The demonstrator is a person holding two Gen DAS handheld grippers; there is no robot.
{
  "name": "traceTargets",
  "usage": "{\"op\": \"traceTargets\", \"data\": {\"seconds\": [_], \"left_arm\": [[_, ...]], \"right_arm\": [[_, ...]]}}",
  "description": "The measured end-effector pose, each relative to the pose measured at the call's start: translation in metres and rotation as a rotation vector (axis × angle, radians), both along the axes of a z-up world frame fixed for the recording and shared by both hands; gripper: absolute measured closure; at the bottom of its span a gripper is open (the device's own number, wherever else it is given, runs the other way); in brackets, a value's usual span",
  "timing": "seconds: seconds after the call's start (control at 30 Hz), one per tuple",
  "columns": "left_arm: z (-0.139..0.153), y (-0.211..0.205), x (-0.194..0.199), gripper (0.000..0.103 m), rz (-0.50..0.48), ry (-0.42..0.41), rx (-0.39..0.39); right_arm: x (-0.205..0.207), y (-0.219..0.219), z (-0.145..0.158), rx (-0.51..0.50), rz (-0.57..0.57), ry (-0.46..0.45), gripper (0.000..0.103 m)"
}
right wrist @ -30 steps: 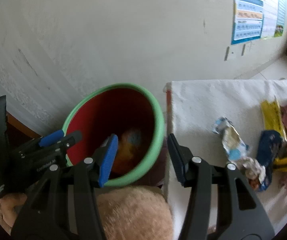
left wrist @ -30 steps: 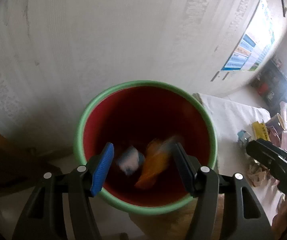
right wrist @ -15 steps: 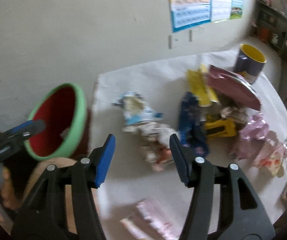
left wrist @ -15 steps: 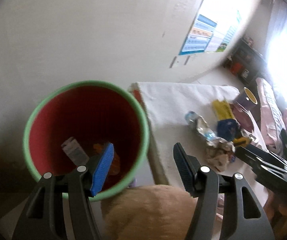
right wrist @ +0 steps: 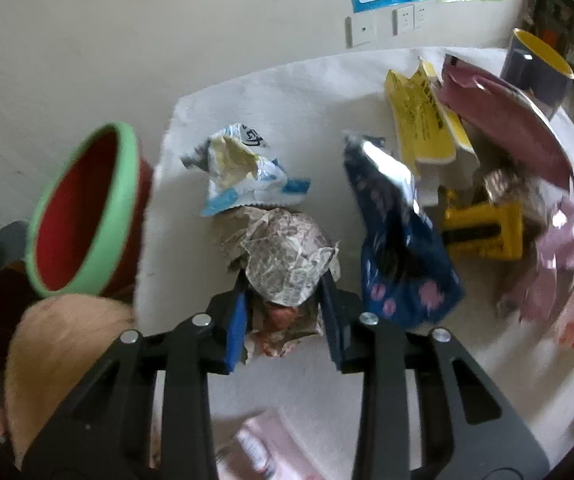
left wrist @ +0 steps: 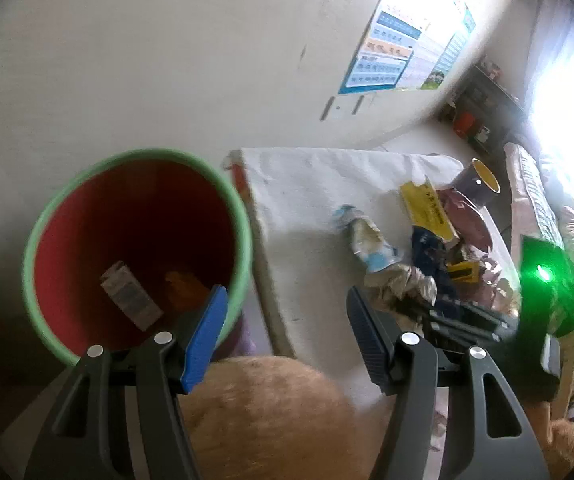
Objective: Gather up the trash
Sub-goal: 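Grasp the blue-white wrapper with the left tool while the right tool grasps the foil ball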
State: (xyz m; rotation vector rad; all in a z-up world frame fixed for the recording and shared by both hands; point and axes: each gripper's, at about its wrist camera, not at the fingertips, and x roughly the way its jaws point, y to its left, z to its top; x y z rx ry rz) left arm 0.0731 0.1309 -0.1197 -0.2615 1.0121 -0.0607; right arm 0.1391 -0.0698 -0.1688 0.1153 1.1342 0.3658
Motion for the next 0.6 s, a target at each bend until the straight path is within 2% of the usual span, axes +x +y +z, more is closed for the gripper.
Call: {"op": "traceTargets", "data": {"seconds": [0.27,0.43,0.6], "left_arm": [[-0.028,-0.048,0.045,0.045,-0.041,0.087,-0.088],[-0.049,-0.074,0.074,0.045,0.008,0.117,-0.003],[-0.072,-0.076,0.096,0.045,0.102,0.174,0.010]], "right_arm": [[-0.070,-0.050,0.031,0.028,-0.127,-0.088,0.071],[-0.090,-0.079,0.032,0.015,-0.222,-0.105,0.071],[-0.094,-0.098,0.031,0.037,-0.266,-0.104,0.070]]}}
